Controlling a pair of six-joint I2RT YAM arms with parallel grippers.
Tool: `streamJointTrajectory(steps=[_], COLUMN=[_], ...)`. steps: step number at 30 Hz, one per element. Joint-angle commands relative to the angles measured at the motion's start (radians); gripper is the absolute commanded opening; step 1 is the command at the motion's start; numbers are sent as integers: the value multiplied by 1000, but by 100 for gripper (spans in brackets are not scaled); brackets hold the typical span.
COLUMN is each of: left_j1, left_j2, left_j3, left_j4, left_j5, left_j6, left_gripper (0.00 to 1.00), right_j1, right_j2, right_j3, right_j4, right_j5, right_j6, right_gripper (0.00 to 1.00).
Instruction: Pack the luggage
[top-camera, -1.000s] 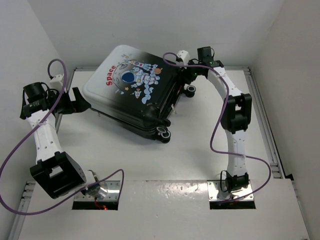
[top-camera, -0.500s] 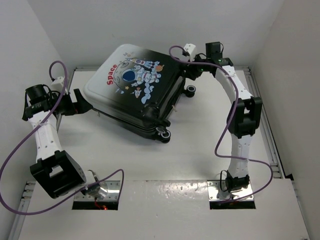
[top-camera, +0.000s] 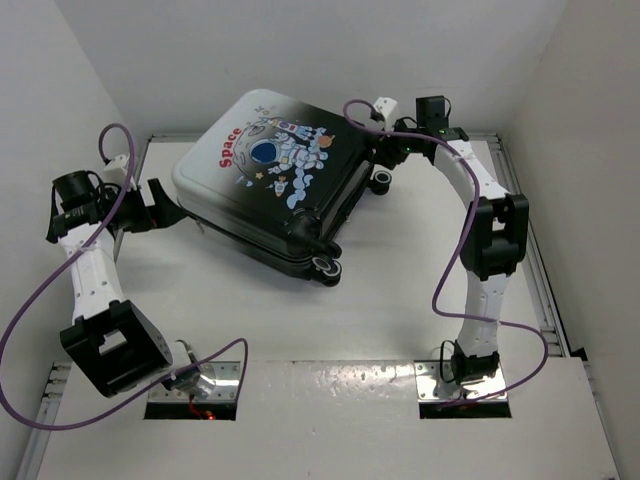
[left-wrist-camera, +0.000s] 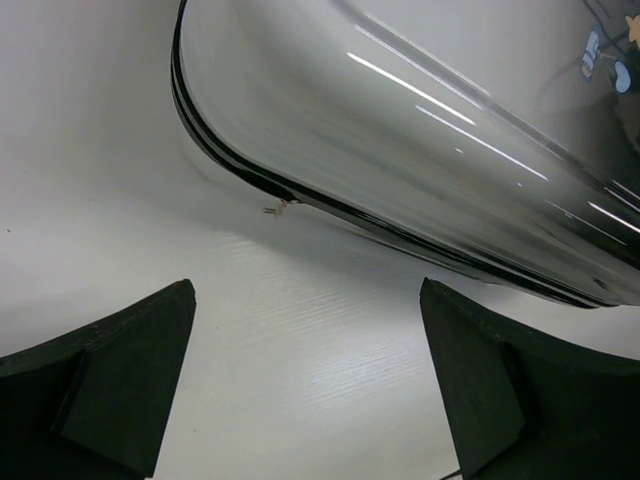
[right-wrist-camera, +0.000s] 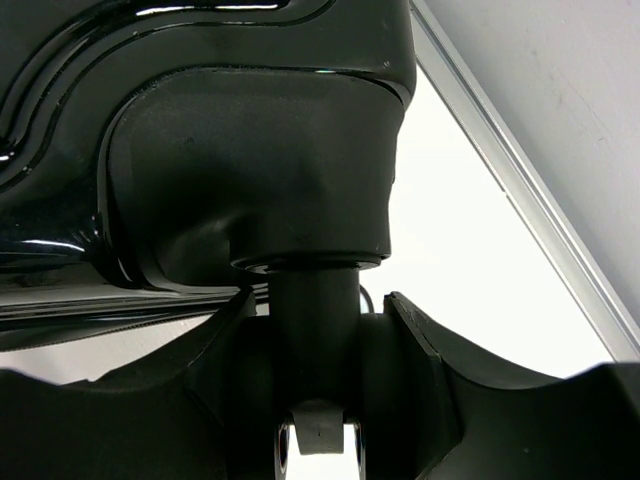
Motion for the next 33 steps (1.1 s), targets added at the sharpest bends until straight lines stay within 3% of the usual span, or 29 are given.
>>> streamJointTrajectory(steps=[1, 3, 5, 8, 13, 17, 18, 20, 21, 23, 25, 27, 29, 33], left_j1=[12, 12, 12, 12, 12, 12, 12, 21, 32, 41, 79, 110, 131, 208], left_j2=[-19, -40, -51, -62, -85, -85, -73, -72, -72, -88, -123, -147, -166, -194], left_j3=[-26, -51, -61, -71, -71, -71, -71, -80, -80, -92, -126, -146, -158, -177], left_j4=[22, 51, 51, 60, 60, 60, 60, 60, 71, 109, 169, 211, 250, 316], left_j5=[11, 11, 11, 11, 2, 2, -7, -7, 22, 45, 91, 138, 164, 236], left_j6=[-15, -27, -38, -38, -29, -29, -29, -56, -56, -107, -141, -191, -220, -334], left_gripper=[99, 99, 99, 99, 99, 99, 99, 99, 99, 99, 99, 99, 99, 99], right_j1=[-17, -11, 2, 14, 25, 31, 29, 29, 29, 29, 29, 14, 3, -104], right_j2=[-27, -29, -23, -20, -14, -11, -15, -23, -26, -37, -69, -102, -150, -274], right_j3=[37, 35, 47, 69, 106, 68, 58, 29, 25, 6, -26, -52, -71, -253], right_j4=[85, 120, 164, 213, 206, 165, 161, 164, 169, 190, 248, 255, 293, 527], right_j5=[23, 20, 17, 16, 14, 19, 20, 25, 28, 39, 42, 37, 34, -10], right_j6=[30, 50, 53, 85, 90, 67, 59, 53, 62, 85, 129, 166, 258, 578], right_gripper=[47, 41, 27, 15, 13, 37, 48, 56, 67, 76, 92, 100, 100, 100])
